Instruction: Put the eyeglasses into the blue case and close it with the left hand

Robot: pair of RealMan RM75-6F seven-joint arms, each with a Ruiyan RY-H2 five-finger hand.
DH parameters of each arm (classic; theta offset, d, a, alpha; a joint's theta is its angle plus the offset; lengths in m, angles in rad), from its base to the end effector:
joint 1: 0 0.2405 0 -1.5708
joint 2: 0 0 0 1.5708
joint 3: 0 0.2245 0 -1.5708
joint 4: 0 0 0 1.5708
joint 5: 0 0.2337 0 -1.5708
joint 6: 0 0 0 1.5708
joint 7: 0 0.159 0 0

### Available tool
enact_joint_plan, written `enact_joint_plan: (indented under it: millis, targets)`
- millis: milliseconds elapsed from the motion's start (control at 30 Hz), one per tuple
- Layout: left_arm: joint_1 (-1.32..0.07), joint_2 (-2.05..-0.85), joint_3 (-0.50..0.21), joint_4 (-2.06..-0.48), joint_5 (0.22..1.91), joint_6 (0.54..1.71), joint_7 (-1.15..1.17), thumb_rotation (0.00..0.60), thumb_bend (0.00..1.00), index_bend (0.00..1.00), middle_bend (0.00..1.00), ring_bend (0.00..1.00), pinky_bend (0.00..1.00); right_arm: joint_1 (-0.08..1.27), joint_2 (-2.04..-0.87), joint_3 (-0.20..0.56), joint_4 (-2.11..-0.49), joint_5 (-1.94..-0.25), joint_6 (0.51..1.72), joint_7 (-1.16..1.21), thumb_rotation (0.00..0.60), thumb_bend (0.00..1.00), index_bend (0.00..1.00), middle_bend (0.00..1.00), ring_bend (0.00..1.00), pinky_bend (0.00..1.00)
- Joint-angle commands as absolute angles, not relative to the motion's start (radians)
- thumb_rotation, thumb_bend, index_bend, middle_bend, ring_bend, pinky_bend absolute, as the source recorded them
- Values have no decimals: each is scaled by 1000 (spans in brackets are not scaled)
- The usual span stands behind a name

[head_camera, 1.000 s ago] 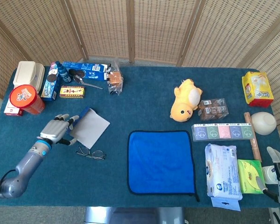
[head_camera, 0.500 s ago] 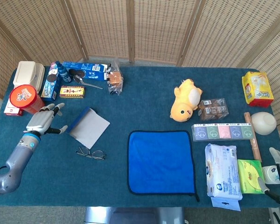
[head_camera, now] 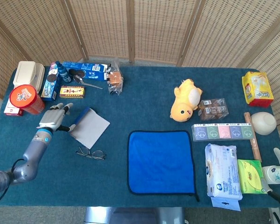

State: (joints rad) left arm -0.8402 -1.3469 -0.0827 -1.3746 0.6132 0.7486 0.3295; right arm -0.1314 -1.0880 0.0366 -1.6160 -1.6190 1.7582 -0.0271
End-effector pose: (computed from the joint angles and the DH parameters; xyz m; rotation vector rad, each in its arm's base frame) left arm -0.2281 0.3879 0.0128 -1.6279 -1.2150 -0.5302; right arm -0.2948 -0.1258 0.1619 1.2429 -0.7511 0.9161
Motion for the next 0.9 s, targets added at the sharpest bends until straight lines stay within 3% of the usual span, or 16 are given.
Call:
enact_joint_plan:
  millis: [33, 900]
  targets:
    - [-869, -1393, -89, -1337, 590, 727, 350, 412, 291, 0, 270, 0, 76, -133, -1086, 37, -1619, -1620, 1760, -27, 570, 282, 74, 163, 86, 151]
    - [-910, -1422, -164, -1483, 701, 710, 252, 411, 290, 0, 248, 0, 82, -160, -1093, 35, -1582, -1616, 1785, 21, 571, 281, 70, 163, 87, 152]
